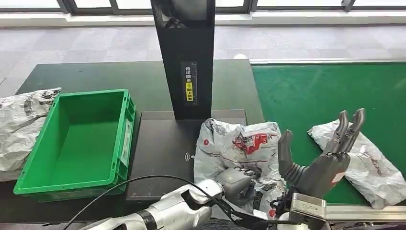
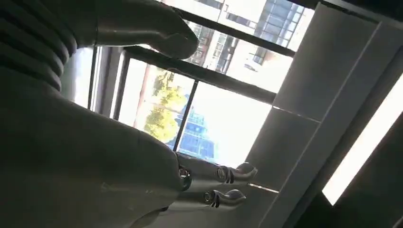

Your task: Moved the parcel from conveyor to table for the left to box.

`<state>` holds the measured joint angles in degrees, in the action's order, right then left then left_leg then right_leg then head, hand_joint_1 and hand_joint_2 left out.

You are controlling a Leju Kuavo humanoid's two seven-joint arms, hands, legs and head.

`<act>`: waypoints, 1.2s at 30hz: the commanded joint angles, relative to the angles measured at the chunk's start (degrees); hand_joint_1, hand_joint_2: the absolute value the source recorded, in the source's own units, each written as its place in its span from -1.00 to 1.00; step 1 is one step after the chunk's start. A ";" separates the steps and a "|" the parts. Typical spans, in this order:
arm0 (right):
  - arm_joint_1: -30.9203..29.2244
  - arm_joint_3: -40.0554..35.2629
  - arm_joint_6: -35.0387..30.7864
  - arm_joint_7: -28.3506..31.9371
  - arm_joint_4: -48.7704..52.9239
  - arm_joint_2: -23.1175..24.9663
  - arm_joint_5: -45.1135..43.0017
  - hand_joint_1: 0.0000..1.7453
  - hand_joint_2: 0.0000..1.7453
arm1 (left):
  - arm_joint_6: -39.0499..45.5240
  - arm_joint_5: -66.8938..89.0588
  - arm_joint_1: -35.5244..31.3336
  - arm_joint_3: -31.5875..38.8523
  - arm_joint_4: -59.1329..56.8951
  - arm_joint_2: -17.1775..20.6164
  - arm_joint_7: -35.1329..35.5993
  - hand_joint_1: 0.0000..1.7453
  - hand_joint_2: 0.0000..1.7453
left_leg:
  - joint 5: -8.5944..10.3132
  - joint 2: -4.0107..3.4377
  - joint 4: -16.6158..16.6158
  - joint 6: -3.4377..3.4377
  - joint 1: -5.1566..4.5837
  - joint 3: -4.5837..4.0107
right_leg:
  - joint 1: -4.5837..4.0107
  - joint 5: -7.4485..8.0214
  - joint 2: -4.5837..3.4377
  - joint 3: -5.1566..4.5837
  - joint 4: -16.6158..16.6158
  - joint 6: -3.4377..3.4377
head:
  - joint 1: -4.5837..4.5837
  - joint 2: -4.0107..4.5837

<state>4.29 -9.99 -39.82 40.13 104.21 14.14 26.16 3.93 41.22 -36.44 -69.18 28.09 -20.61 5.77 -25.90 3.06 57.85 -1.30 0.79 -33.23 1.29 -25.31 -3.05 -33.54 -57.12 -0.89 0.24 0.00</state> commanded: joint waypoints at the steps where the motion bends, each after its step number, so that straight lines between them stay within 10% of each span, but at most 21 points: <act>1: 0.12 2.46 -0.18 -0.13 0.47 0.51 0.12 -1.00 1.00 | -3.57 1.03 -0.65 -7.16 -4.65 0.61 1.91 1.00 1.00 | 0.03 -0.27 -0.10 0.08 -0.04 0.10 | -0.02 0.04 0.19 0.10 0.11 0.07 | 0.00 0.00; 36: -0.52 2.26 -0.18 -0.13 -0.11 0.62 0.00 -1.00 1.00 | -4.55 1.96 -0.51 -7.66 -5.00 0.61 3.59 1.00 1.00 | 0.07 -0.37 -0.16 0.09 0.03 0.27 | -0.14 0.10 0.19 0.28 0.19 0.09 | 0.00 0.00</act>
<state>4.99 -9.99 -39.82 40.13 104.85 14.64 26.49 1.44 42.36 -38.12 -73.42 27.61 -20.59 7.78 -25.90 3.04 57.84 -1.29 0.84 -32.94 1.20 -25.31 -3.07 -33.22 -57.10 -0.90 0.24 0.00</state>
